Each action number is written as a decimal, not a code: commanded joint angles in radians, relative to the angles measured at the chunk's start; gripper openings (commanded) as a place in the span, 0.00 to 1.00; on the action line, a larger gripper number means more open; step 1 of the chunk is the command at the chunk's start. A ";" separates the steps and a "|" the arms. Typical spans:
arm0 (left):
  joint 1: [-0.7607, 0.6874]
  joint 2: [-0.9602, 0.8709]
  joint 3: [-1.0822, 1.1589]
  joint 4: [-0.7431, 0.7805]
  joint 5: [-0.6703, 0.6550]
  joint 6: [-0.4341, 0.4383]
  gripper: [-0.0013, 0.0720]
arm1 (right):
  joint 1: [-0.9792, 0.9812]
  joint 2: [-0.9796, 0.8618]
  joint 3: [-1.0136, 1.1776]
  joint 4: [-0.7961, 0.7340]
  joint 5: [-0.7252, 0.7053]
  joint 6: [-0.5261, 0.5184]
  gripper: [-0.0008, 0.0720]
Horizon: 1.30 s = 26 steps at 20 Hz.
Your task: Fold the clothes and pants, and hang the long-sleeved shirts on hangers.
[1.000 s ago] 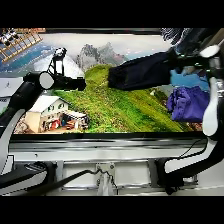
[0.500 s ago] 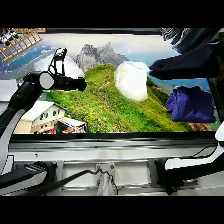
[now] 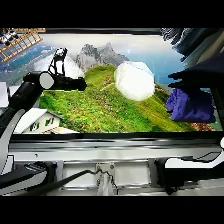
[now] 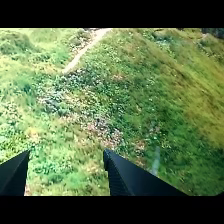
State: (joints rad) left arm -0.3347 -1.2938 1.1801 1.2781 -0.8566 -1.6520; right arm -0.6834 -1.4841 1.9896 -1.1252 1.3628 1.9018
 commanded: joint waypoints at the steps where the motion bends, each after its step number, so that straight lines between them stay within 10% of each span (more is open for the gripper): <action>1: 0.000 0.001 0.000 0.004 -0.027 0.002 0.68 | -0.008 0.071 -0.127 -0.164 0.122 0.031 0.04; 6: 0.000 0.001 0.000 0.004 -0.042 0.008 0.68 | -0.008 0.278 -0.459 -0.359 0.098 0.132 0.05; 16: 0.000 0.001 0.000 0.003 -0.071 0.037 0.68 | -0.008 0.430 -1.059 -0.473 0.057 0.007 0.05; 18: 0.000 0.001 0.000 0.003 -0.073 0.037 0.68 | -0.008 0.428 -1.125 -0.550 -0.025 -0.042 0.28; 20: 0.000 0.001 0.000 0.003 -0.083 0.037 0.68 | -0.008 0.428 -1.140 -0.620 0.024 -0.120 0.80; 26: 0.000 0.004 0.003 0.007 -0.084 0.056 0.68 | 0.000 0.508 -0.863 -0.618 0.059 -0.113 0.81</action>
State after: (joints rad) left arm -0.3347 -1.2926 1.1805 1.2816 -0.9367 -1.6115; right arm -0.6895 -1.0172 1.0050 -1.7630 1.4490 1.8027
